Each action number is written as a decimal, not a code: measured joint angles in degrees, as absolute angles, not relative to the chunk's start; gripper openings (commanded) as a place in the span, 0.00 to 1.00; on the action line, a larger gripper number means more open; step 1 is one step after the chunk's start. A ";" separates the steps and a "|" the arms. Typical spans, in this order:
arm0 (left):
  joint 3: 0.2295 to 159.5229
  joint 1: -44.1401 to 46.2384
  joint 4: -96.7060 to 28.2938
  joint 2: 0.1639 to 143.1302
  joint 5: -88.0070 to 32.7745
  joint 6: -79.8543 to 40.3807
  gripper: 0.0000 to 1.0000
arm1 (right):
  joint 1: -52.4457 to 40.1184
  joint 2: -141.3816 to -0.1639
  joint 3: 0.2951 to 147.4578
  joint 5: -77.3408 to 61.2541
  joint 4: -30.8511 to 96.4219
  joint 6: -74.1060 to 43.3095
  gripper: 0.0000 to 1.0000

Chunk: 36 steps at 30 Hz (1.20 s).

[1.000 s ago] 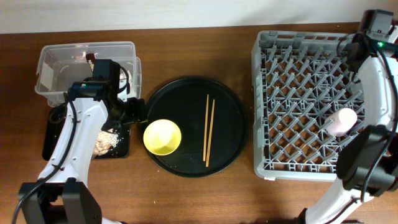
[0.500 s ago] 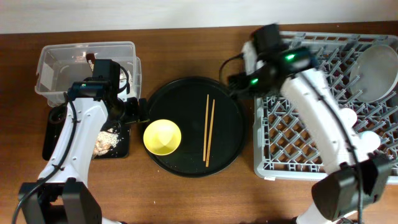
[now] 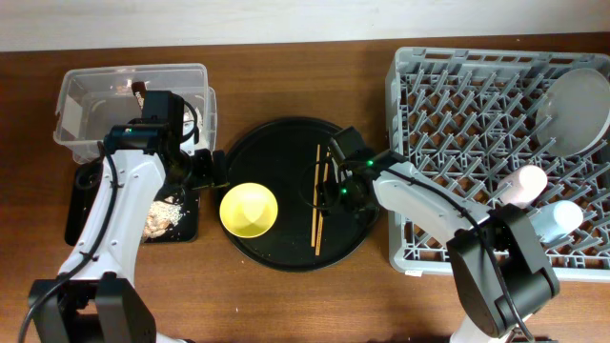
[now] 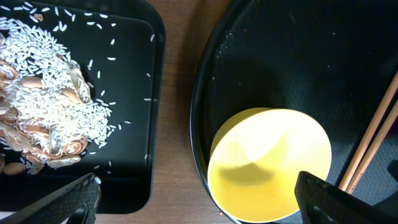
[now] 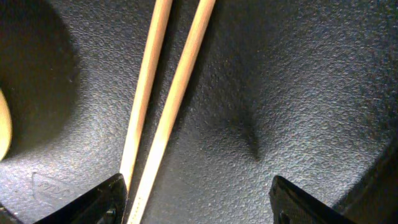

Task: Sort waste into correct bins and load items into the dishwasher rack
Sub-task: 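Reach the right gripper to the wooden chopsticks and grasp them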

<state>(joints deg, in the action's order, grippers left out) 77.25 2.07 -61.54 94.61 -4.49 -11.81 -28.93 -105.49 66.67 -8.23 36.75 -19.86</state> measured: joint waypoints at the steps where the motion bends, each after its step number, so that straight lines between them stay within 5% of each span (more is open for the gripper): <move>1: 77.25 2.07 -61.52 94.61 -4.49 -11.81 0.99 | -28.93 -105.49 66.67 -7.01 36.71 -19.92 0.73; 22: 77.25 2.07 -61.52 94.61 -4.49 -11.84 0.99 | -35.83 -108.75 66.50 5.10 34.96 -27.05 0.70; 24: 77.25 2.07 -61.52 94.61 -4.49 -11.81 0.99 | -35.83 -108.88 66.52 5.13 35.00 -27.05 0.66; 27: 77.25 2.07 -61.54 94.61 -4.49 -11.84 0.99 | -35.83 -108.88 66.52 5.13 36.03 -27.00 0.43; 36: 77.25 2.07 -61.54 94.61 -4.47 -11.84 0.99 | -35.83 -108.88 66.59 4.95 37.56 -27.75 0.13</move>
<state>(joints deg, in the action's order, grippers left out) 77.25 2.07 -61.54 94.61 -4.47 -11.84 -35.83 -108.88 66.59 4.95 37.56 -27.75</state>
